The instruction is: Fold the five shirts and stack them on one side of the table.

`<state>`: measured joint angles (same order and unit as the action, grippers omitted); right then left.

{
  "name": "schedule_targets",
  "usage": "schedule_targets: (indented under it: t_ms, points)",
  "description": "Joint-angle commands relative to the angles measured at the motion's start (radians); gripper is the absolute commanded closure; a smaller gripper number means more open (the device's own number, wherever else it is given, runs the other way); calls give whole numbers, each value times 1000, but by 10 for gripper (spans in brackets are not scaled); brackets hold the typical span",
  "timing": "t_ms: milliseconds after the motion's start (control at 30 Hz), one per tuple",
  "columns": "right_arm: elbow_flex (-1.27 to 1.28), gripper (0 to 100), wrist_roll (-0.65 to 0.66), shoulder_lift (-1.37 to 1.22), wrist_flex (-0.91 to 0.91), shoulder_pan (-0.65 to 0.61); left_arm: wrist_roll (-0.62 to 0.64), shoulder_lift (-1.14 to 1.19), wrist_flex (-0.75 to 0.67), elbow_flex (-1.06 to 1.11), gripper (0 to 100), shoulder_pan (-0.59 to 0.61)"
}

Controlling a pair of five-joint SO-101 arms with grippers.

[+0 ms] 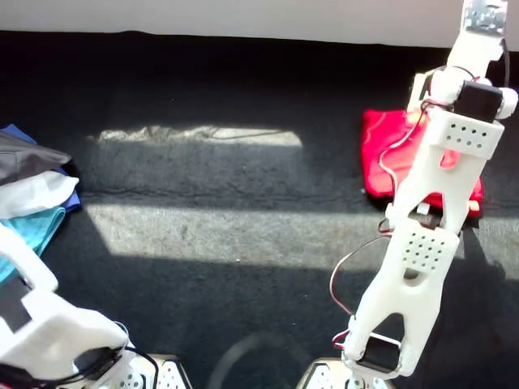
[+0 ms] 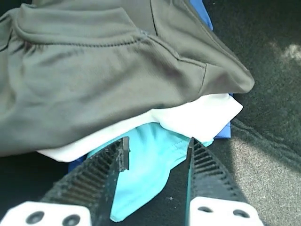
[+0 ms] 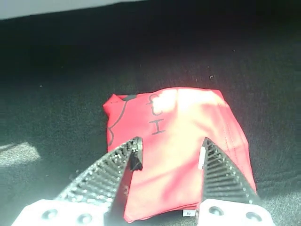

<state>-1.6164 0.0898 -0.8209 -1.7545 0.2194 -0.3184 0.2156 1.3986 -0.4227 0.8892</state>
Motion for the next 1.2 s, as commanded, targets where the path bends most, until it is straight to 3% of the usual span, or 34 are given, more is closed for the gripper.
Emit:
schedule_targets:
  t_ms: [0,167,300,567,700,767,867,1067,1167]
  points:
    - [162,803,-5,189,-12,-24,-6,200,74,-392,793,8]
    - [527,803,-3,446,-8,-35,-6,433,135,-780,793,8]
    - [771,803,3,630,-8,-48,-6,559,135,-920,790,8]
    - [1096,803,95,865,-7,-56,-9,693,121,-929,790,39]
    - [1211,803,123,940,-5,-59,-72,731,92,-928,796,44]
    - [1254,803,123,967,-5,-59,-87,748,91,-929,837,45]
    - [1305,803,123,997,-5,-59,-97,759,94,-929,985,45]
    - [1391,803,121,1013,-5,-56,-95,748,121,-937,990,27]
    - [1432,803,117,1013,-5,-59,-92,719,224,-987,990,-24]
